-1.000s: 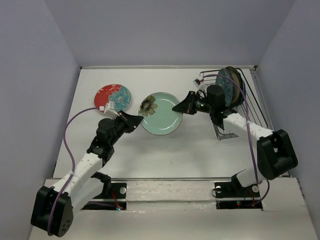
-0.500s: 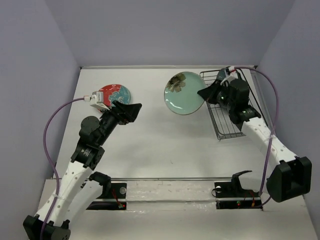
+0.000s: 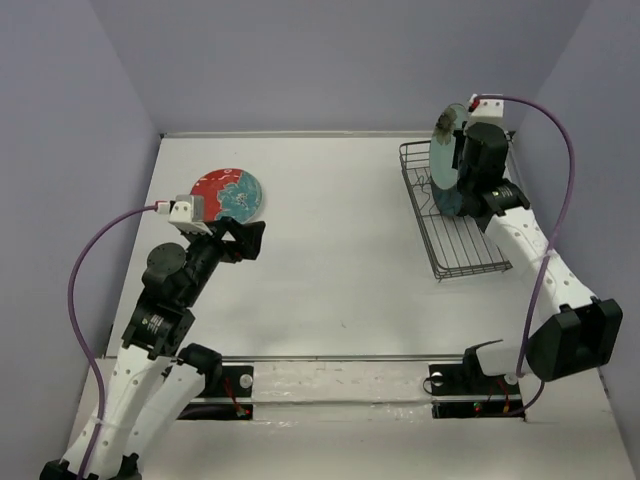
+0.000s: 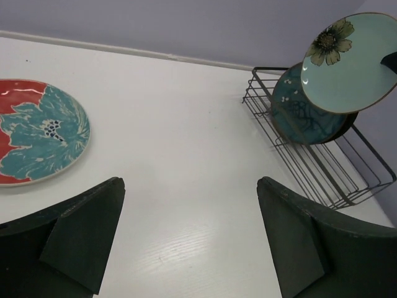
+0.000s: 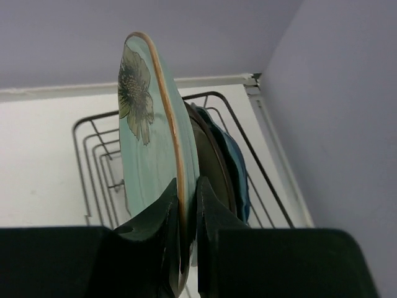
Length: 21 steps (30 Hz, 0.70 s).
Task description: Load the plates into the dish rack
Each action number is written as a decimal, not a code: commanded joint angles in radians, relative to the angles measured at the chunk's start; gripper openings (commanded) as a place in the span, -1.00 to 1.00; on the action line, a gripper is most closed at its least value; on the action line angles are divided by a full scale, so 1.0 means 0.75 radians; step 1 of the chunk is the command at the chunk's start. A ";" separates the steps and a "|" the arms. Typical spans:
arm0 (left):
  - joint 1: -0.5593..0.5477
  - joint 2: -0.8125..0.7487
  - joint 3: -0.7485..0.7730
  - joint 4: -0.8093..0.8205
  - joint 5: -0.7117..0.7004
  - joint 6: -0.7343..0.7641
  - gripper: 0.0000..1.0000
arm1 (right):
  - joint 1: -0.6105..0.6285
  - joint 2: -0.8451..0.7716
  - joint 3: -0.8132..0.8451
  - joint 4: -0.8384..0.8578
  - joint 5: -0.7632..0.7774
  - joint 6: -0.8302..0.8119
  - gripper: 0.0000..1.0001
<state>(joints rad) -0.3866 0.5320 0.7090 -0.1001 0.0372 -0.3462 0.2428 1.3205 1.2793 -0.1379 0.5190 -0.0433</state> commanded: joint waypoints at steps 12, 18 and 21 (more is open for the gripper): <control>-0.029 -0.032 -0.007 -0.003 -0.023 0.112 0.98 | 0.006 0.209 0.115 0.317 0.188 -0.531 -0.86; -0.035 -0.030 -0.009 -0.008 -0.035 0.110 0.98 | 0.006 0.258 0.029 0.317 0.116 -0.458 -0.86; -0.035 -0.018 -0.009 -0.008 -0.035 0.108 0.98 | 0.006 0.268 -0.012 0.317 0.073 -0.372 -0.86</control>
<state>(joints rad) -0.4091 0.5144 0.7017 -0.1280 0.0177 -0.2848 0.2497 1.5311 1.2755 -0.0631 0.5842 -0.3759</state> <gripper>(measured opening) 0.990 0.145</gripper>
